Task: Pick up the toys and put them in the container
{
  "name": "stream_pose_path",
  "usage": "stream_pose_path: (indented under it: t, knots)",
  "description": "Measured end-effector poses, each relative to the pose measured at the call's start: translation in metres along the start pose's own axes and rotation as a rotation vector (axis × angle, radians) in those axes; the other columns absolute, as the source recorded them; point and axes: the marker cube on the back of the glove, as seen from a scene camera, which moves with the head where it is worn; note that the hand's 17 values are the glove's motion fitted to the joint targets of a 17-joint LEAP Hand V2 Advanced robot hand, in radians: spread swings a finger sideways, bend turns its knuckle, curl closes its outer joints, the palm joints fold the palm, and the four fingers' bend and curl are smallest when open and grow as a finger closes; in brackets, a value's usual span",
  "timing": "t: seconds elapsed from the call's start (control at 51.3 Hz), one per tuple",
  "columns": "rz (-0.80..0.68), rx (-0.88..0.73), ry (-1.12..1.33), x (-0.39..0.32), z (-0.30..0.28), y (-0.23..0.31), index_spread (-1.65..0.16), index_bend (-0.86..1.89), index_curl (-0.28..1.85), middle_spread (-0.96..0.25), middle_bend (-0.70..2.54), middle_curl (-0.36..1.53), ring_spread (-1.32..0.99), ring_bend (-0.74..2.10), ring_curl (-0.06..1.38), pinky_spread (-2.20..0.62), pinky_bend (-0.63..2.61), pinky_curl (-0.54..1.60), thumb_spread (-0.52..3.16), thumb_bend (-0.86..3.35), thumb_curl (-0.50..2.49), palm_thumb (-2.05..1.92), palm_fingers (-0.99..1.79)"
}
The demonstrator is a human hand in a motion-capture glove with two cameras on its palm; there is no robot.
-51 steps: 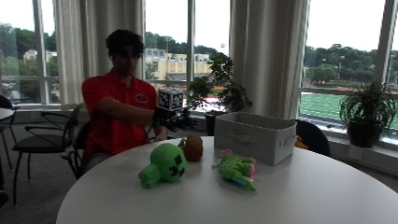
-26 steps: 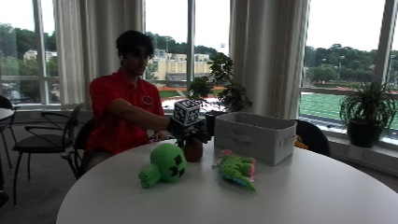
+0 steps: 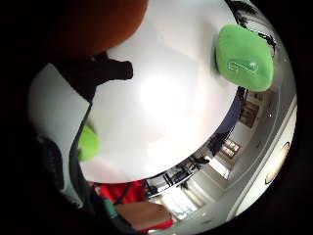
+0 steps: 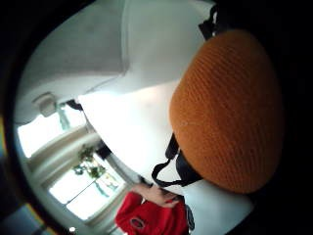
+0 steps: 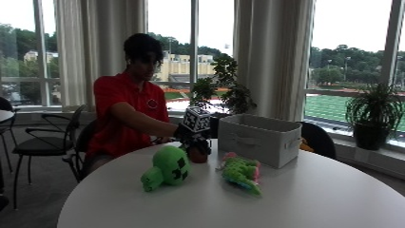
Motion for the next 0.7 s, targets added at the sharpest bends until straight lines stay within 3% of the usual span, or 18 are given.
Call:
stream_pose_path:
  t: [0.02,0.039,0.176,0.273,0.488,0.702]
  knots:
    - [0.001,0.012,-0.003,-0.004,0.001,0.002,-0.37,0.88,0.50,-0.01,0.02,0.08,0.01,0.27,0.11,-0.08,1.30,0.41,1.14,0.07,0.35,0.21,-0.01]
    - [0.003,0.023,-0.006,-0.008,0.002,0.003,-0.36,0.84,0.49,-0.03,0.24,0.13,-0.02,0.27,0.11,-0.12,1.26,0.39,1.14,0.10,0.37,0.26,0.16]
    - [0.016,0.056,-0.014,-0.018,0.002,0.009,-0.35,0.72,0.50,-0.13,0.36,0.19,-0.20,0.45,0.16,-0.29,1.26,0.36,1.12,0.18,0.46,0.45,0.53]
    - [0.016,0.056,-0.014,-0.019,0.002,0.009,-0.34,0.69,0.54,-0.20,0.44,0.24,-0.30,0.54,0.21,-0.34,1.20,0.35,1.08,0.20,0.51,0.54,0.63]
    - [0.063,0.168,-0.107,0.026,-0.027,0.027,-0.34,0.72,0.67,-0.34,0.57,0.32,-0.47,0.62,0.27,-0.40,1.08,0.33,0.86,0.19,0.63,0.63,0.71]
    - [0.111,0.238,-0.100,0.067,-0.115,0.026,-0.34,0.72,0.83,-0.40,0.59,0.37,-0.50,0.63,0.31,-0.41,1.09,0.34,0.73,0.16,0.72,0.66,0.67]
